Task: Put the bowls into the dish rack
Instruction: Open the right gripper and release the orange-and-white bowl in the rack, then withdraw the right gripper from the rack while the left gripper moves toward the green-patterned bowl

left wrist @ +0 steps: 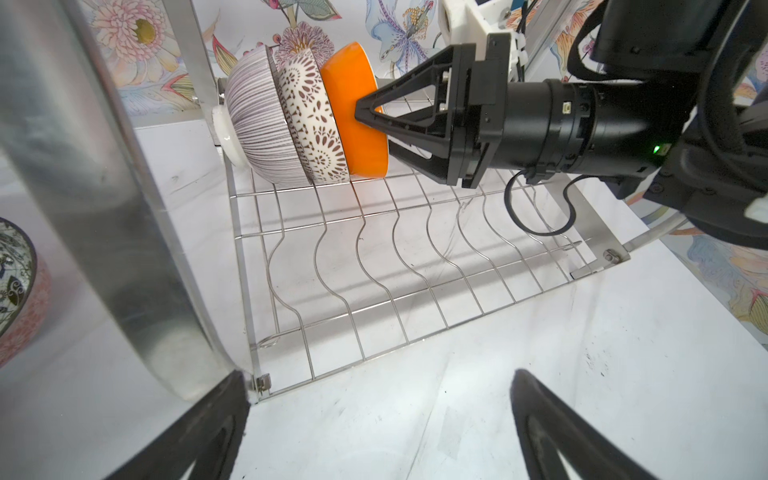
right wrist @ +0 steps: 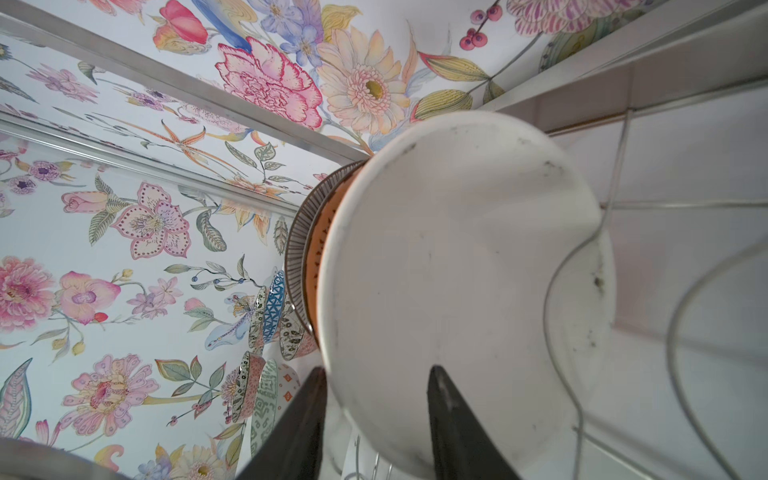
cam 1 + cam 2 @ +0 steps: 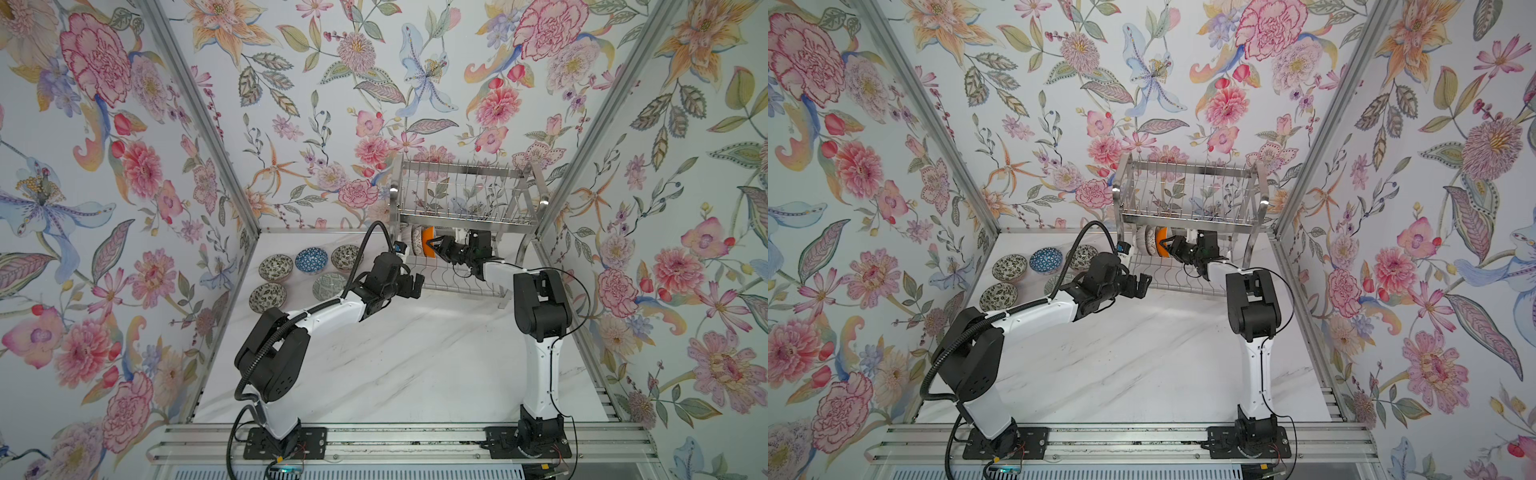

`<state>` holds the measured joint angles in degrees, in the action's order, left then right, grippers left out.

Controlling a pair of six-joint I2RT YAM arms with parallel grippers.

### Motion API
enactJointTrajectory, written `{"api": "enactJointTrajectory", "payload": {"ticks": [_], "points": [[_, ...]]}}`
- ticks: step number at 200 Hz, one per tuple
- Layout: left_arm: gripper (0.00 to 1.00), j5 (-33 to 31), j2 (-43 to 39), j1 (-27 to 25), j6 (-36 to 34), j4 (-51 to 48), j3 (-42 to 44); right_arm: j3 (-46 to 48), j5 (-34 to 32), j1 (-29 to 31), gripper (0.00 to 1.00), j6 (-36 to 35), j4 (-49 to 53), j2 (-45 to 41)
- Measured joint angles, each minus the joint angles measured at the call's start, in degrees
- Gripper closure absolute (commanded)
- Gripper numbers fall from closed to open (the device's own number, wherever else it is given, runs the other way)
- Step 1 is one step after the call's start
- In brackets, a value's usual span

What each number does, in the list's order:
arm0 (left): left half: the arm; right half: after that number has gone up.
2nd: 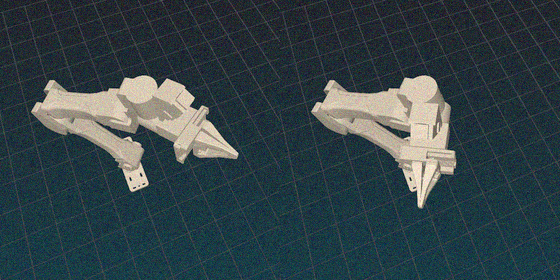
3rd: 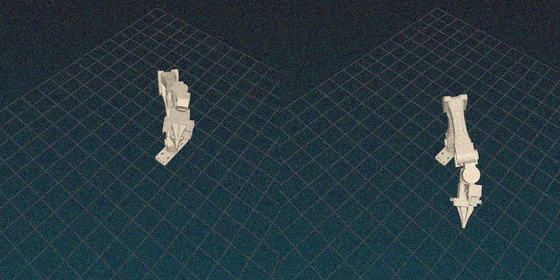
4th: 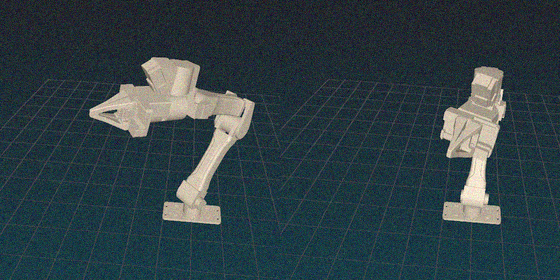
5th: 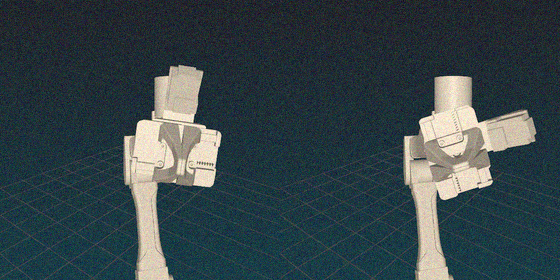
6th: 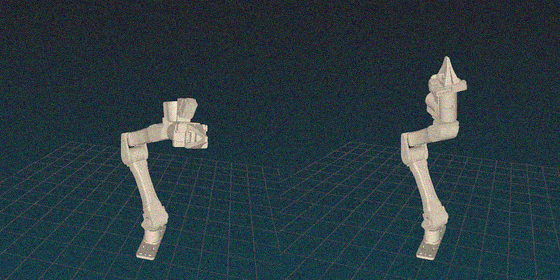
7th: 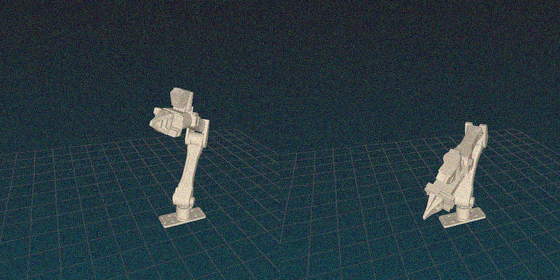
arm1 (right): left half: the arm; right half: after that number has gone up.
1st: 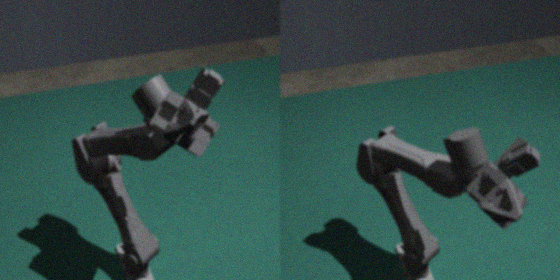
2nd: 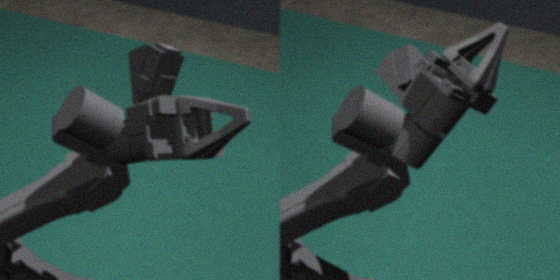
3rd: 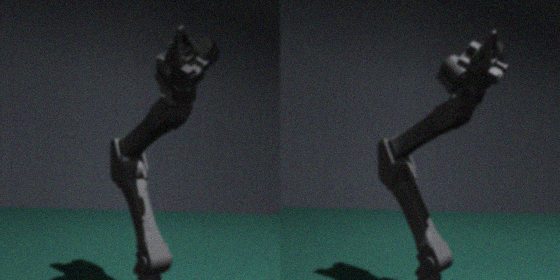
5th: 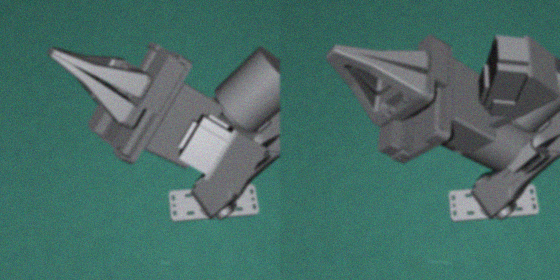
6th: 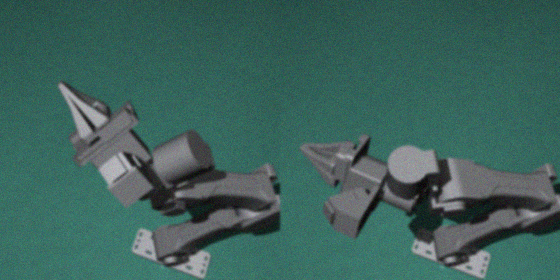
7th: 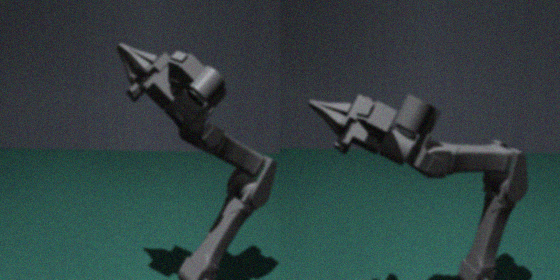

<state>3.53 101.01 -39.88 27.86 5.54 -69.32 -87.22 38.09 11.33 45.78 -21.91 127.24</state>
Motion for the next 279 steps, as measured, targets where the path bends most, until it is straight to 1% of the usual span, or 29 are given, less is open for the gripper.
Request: {"api": "enactJointTrajectory", "payload": {"ticks": [64, 152, 192, 221, 245, 248, 255, 265, 279], "points": [[0.01, -1.2, -2.4, -0.6, 0.2, 0.0, 2.0, 8.9, 0.5, -0.4, 0.48, 0.1, -2.6, -7.3], [0.01, -2.5, -4.5, -0.8, 0.2, 0.0, 4.9, 23.2, 0.5, -0.4, 0.41, 0.1, -5.5, -19.6], [0.01, -2.8, -5.8, -0.8, 0.6, 0.0, 6.5, 30.8, 0.4, -0.3, 0.33, 0.0, -6.2, -26.3], [0.01, -3.8, -6.8, -0.8, 0.7, -0.2, 7.9, 34.5, -0.2, 0.5, 0.23, -1.3, -5.7, -31.2], [0.01, -4.5, -8.1, -0.8, 0.9, -1.4, 8.6, 36.7, -1.2, 1.7, 0.13, -3.7, -3.7, -35.5], [0.01, -4.6, -8.3, -0.8, 0.9, -1.6, 8.7, 36.9, -1.5, 1.9, 0.10, -4.0, -3.3, -36.0], [0.01, -5.0, -8.9, -0.7, 0.9, -2.0, 8.9, 37.3, -1.8, 2.3, 0.08, -4.9, -2.6, -37.1], [0.01, -5.5, -10.0, -0.5, 0.9, -2.8, 9.3, 37.9, -2.4, 3.0, 0.00, -5.9, -1.6, -38.5], [0.01, -5.9, -12.0, 0.0, 1.1, -4.1, 10.0, 38.8, -3.5, 4.0, 0.01, -7.6, -0.3, -40.2]]}}
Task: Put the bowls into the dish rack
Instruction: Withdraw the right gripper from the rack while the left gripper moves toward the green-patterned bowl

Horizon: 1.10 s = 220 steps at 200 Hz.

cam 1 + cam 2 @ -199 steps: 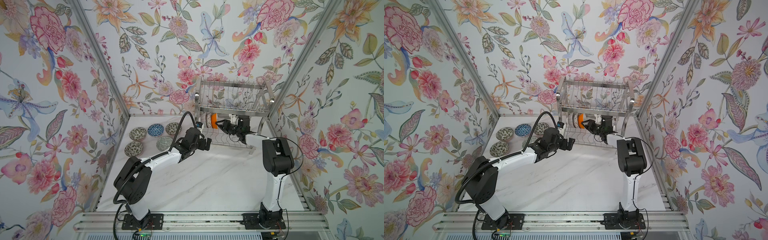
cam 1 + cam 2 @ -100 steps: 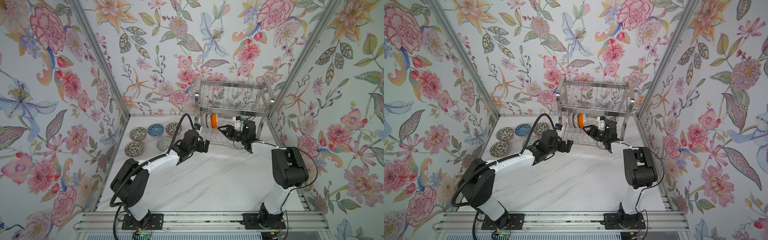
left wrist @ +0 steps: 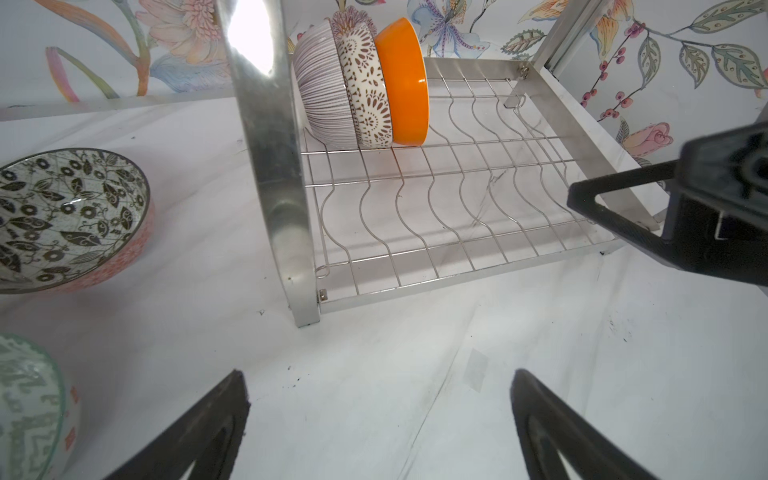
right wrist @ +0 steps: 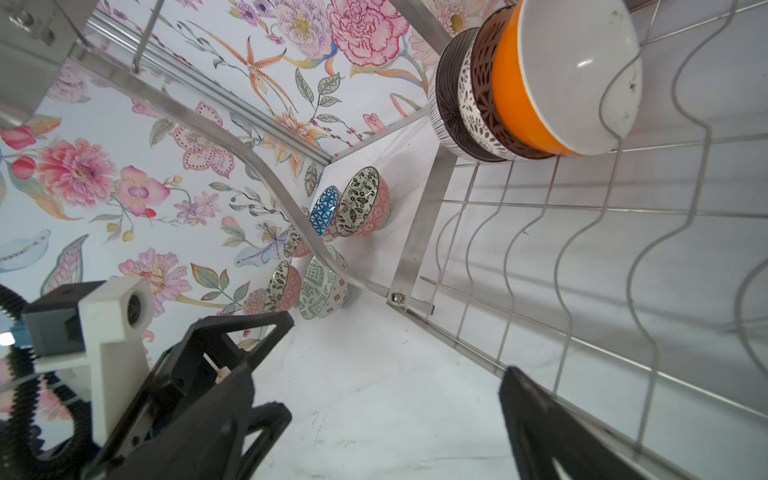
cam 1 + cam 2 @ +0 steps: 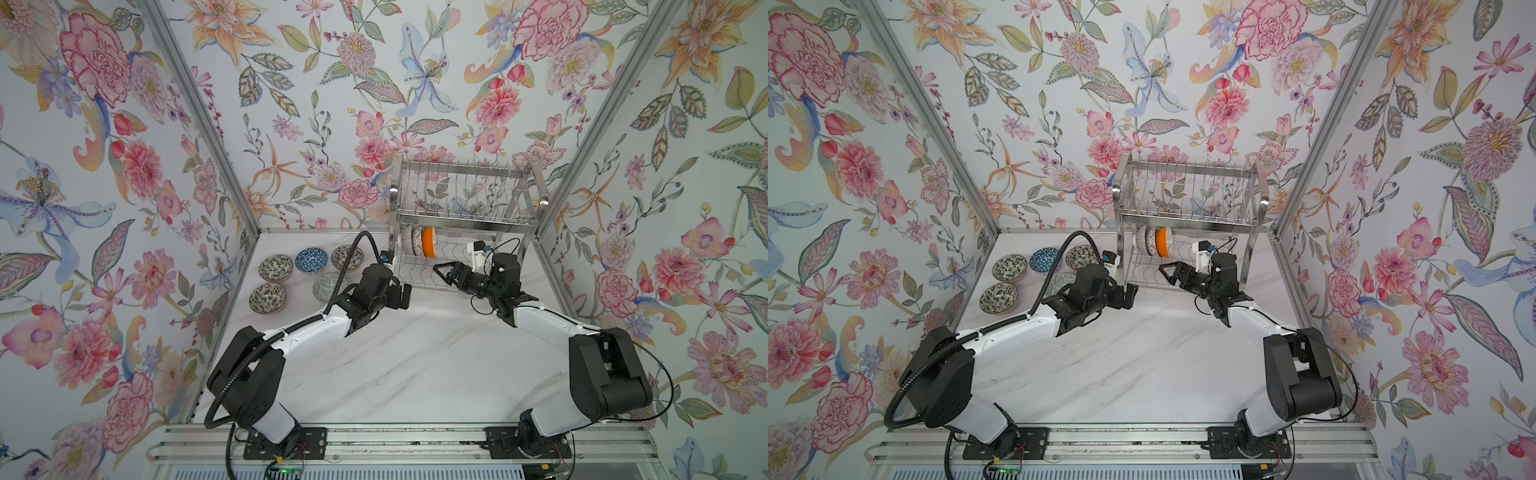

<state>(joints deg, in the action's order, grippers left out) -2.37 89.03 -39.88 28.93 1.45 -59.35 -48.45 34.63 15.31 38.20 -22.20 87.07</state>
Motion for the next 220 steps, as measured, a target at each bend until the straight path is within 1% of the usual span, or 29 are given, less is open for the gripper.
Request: {"api": "enactJointTrajectory", "payload": {"ticks": [26, 51, 94, 119, 140, 163, 189, 220], "points": [[0.01, -0.7, -3.9, 1.9, 0.5, -1.7, 2.0, 0.6, -2.3, 2.3, 0.01, -2.6, 2.8, -1.7], [0.01, -1.4, -7.3, 6.0, 1.8, -3.4, 5.1, 0.5, -5.2, 5.9, 0.01, -5.7, 5.7, -2.8], [0.01, -0.8, -13.2, 16.1, 5.1, -5.4, 12.2, -1.3, -11.7, 13.9, 0.01, -11.9, 10.7, -3.0], [0.01, 2.2, -15.8, 23.3, 8.0, -4.7, 16.3, -2.9, -16.3, 18.7, 0.01, -15.2, 12.4, -3.2], [0.01, 5.7, -16.1, 28.6, 11.1, -1.8, 19.5, -5.0, -20.5, 22.8, 0.01, -18.3, 13.8, -3.1], [0.01, 9.6, -16.1, 33.1, 15.2, 2.9, 23.7, -8.5, -23.9, 26.8, 0.01, -21.2, 14.7, -1.9], [0.01, 12.6, -14.4, 36.2, 18.7, 7.4, 25.5, -11.9, -27.1, 29.5, 0.01, -23.9, 15.2, 0.4], [0.05, 15.4, -10.4, 37.7, 21.4, 13.2, 25.5, -14.4, -31.4, 32.1, 0.01, -26.3, 15.7, 3.5]]}}
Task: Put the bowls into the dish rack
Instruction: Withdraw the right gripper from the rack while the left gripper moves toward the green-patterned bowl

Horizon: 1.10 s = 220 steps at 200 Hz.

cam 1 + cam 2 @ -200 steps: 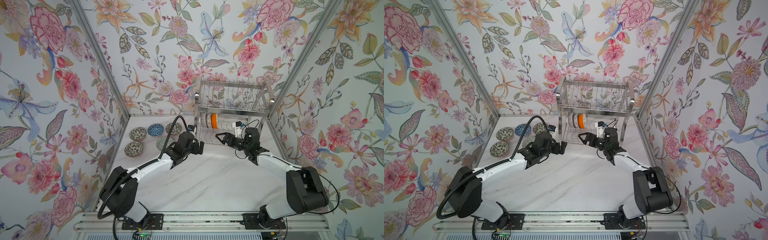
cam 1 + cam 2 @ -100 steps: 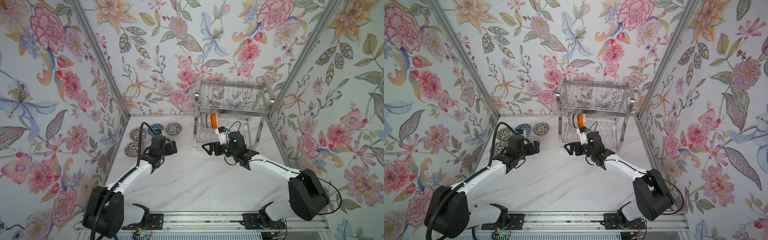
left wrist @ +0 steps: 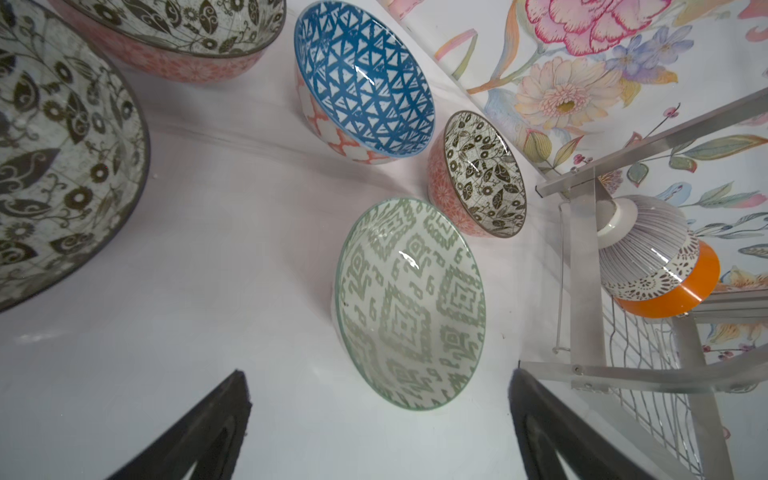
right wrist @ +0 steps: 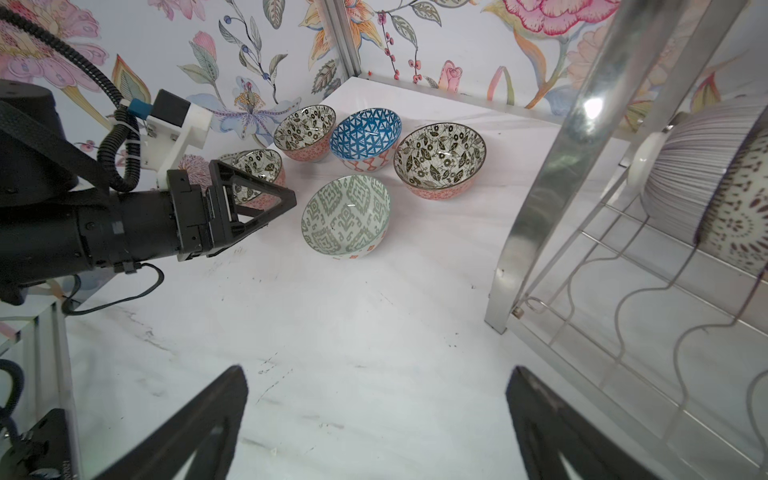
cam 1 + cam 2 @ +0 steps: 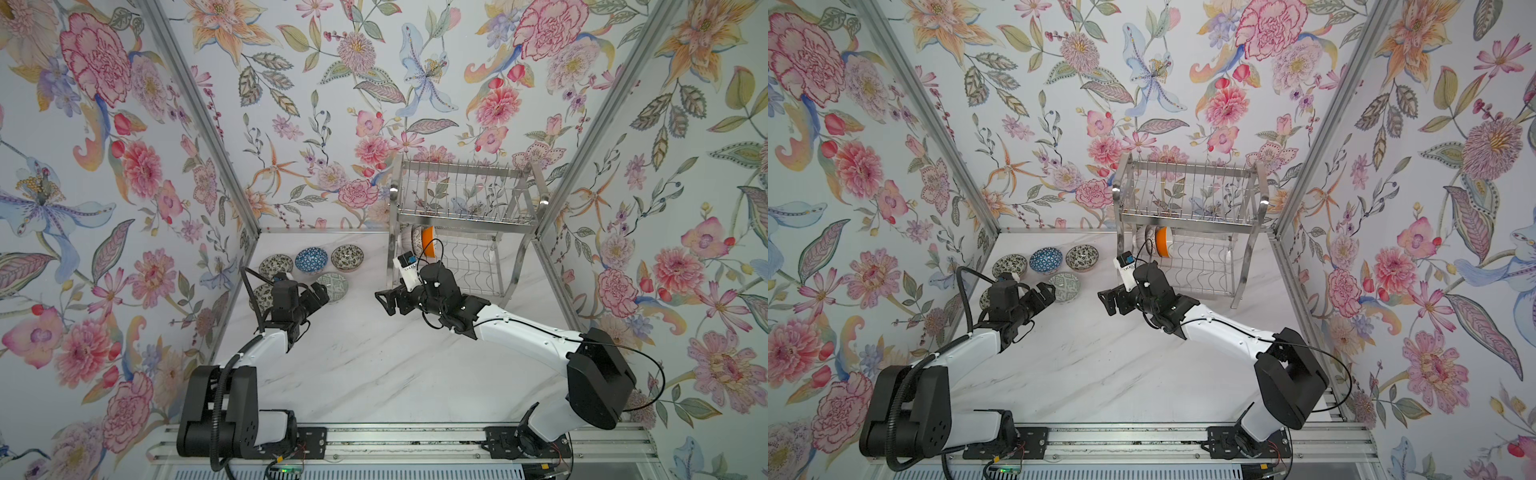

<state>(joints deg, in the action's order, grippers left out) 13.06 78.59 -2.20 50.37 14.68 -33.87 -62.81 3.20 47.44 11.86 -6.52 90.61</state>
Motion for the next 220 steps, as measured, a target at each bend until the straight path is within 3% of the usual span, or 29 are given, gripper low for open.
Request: {"api": "enactJointTrajectory", "payload": {"ticks": [59, 156, 220], "points": [[0.11, 3.3, 5.8, 0.3, 3.1, 6.1, 0.0, -3.0, -10.3, 5.1, 0.01, -6.2, 2.5, 2.8], [0.26, 3.3, 12.0, 0.3, 4.1, 10.2, -0.4, -1.9, -15.7, 5.3, 0.01, -9.5, 2.5, 2.7], [0.52, 4.7, 15.9, 0.6, 4.0, 11.5, -0.4, 0.3, -16.3, 4.5, 0.01, -9.7, 2.7, 1.8]]}}
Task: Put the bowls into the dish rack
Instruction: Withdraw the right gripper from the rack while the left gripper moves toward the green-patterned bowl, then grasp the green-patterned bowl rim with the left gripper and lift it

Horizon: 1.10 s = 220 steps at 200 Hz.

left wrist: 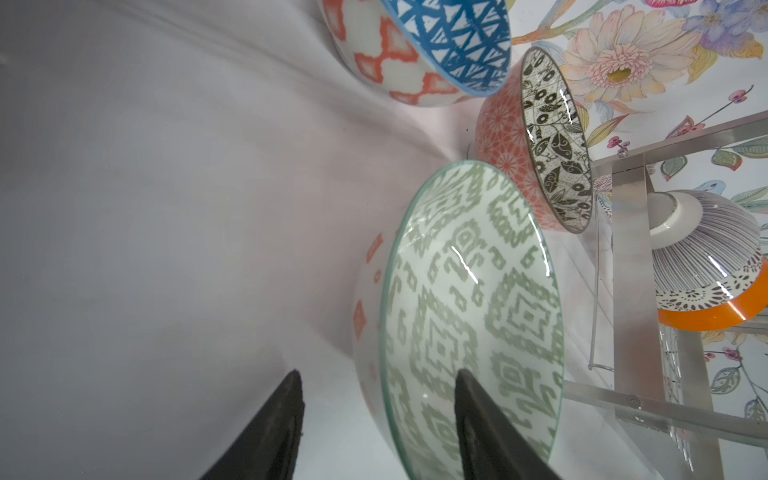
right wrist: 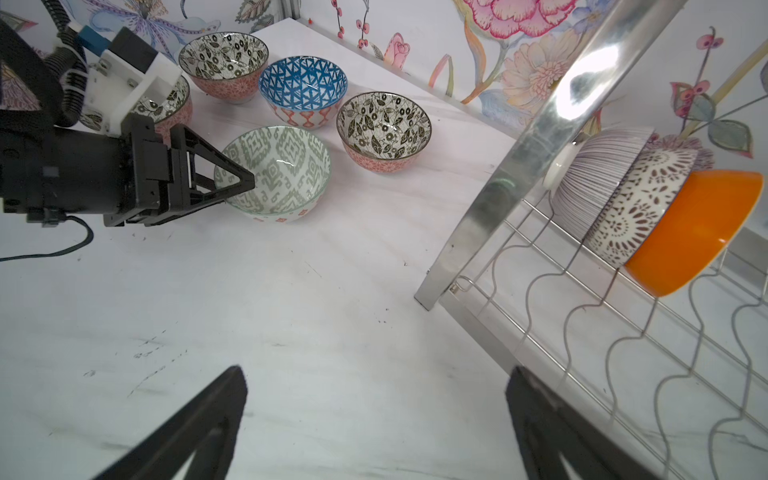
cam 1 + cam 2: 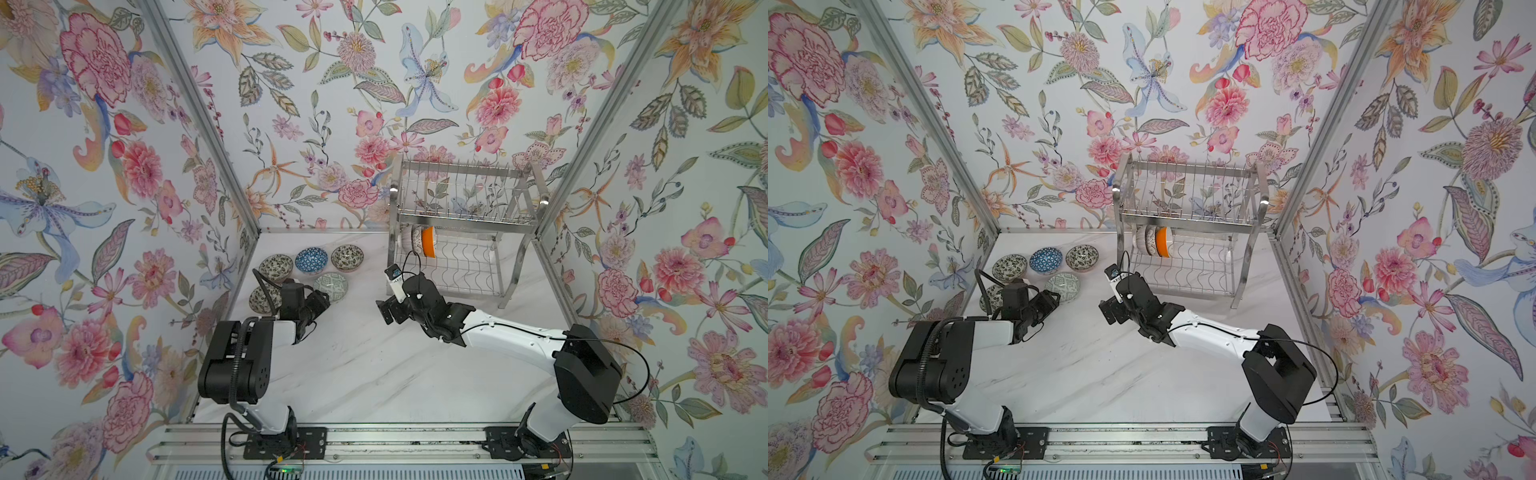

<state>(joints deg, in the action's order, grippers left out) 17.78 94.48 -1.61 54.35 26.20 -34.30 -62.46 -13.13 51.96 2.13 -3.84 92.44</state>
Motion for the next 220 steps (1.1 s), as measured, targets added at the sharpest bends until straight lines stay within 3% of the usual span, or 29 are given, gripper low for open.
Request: {"api": "enactJointTrajectory", "payload": {"ticks": [18, 115, 166, 220], "points": [[0.64, 0.2, 0.0, 0.0, -0.2, 1.0, 0.0, 0.4, 0.0, -0.3, 0.01, 0.0, -0.2, -0.3], [1.00, 0.1, -2.2, 0.1, -2.5, 0.7, 2.8, 2.5, -0.7, -0.3, 0.01, 0.3, -0.2, -1.3], [1.00, -1.0, -11.1, -1.9, -6.8, -7.0, 3.3, 3.3, -1.5, -0.9, 0.01, 1.1, 0.7, -3.5], [1.00, -5.4, -15.8, -13.1, -15.3, -21.2, -5.8, 4.8, -2.0, -5.0, 0.01, 2.4, 5.0, -9.3]]}}
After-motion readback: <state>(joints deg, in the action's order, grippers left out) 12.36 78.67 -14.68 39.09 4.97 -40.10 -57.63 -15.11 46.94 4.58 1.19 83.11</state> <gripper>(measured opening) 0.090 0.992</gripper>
